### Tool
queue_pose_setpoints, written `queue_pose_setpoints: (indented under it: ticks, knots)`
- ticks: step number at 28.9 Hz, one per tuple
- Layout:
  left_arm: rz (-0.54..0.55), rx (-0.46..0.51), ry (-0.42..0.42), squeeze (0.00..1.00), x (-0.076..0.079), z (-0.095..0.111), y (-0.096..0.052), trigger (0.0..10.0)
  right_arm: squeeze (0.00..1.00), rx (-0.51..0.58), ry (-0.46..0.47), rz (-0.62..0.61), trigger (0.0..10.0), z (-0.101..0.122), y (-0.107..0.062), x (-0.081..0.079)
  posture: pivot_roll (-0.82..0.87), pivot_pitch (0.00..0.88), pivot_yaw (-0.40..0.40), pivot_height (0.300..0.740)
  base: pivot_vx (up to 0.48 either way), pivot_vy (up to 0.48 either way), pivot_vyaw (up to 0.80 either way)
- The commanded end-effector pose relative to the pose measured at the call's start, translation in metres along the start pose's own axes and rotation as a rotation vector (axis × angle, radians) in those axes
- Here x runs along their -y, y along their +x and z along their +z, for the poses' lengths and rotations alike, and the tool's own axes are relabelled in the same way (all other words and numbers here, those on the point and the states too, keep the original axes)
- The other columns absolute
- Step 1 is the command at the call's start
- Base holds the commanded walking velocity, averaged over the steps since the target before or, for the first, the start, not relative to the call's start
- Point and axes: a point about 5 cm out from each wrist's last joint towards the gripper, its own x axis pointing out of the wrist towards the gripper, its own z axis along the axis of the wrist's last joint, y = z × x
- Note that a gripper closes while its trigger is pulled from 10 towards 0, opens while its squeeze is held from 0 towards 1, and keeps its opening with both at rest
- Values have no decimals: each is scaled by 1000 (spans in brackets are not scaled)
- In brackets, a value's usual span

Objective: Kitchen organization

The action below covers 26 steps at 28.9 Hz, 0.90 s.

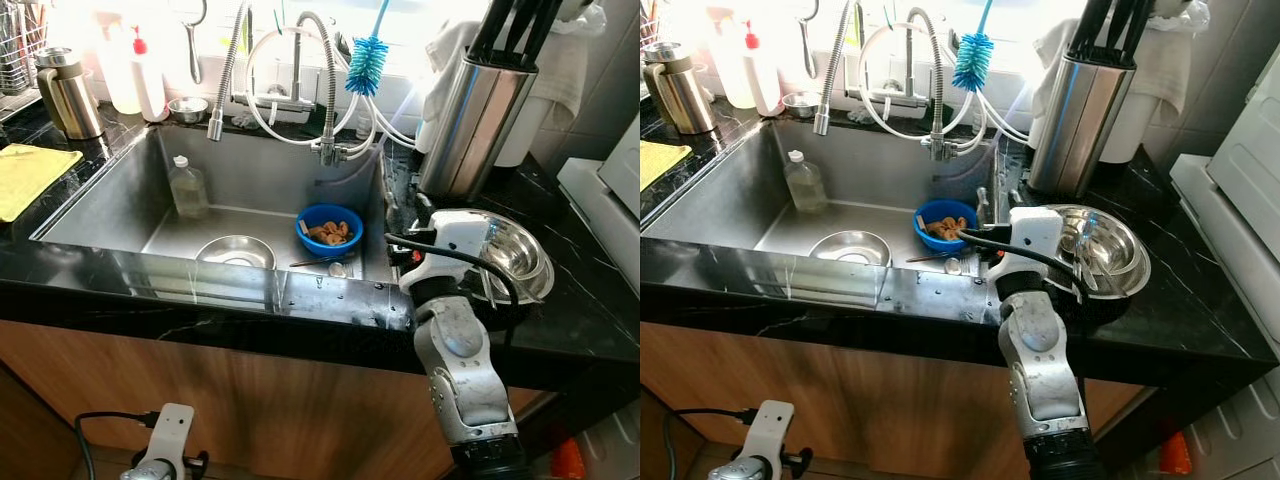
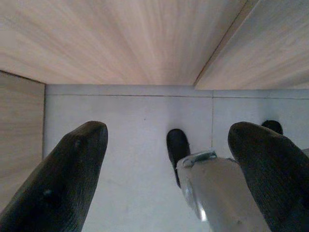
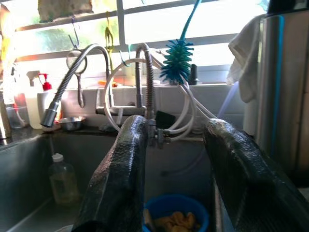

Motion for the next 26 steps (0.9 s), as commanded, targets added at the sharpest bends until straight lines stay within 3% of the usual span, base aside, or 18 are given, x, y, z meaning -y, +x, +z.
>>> queue_pose_setpoints:
  ticks: [1,26]
  knots:
    - [3,-11,17,0,0,-1,0,10000,0,-7,3,8,10000,-1,2,-2,151,0,-92,736,0,277,-556]
    - [3,-5,35,0,-2,2,0,10000,0,10,21,-3,10000,-1,1,-2,156,0,-82,736,0,273,0]
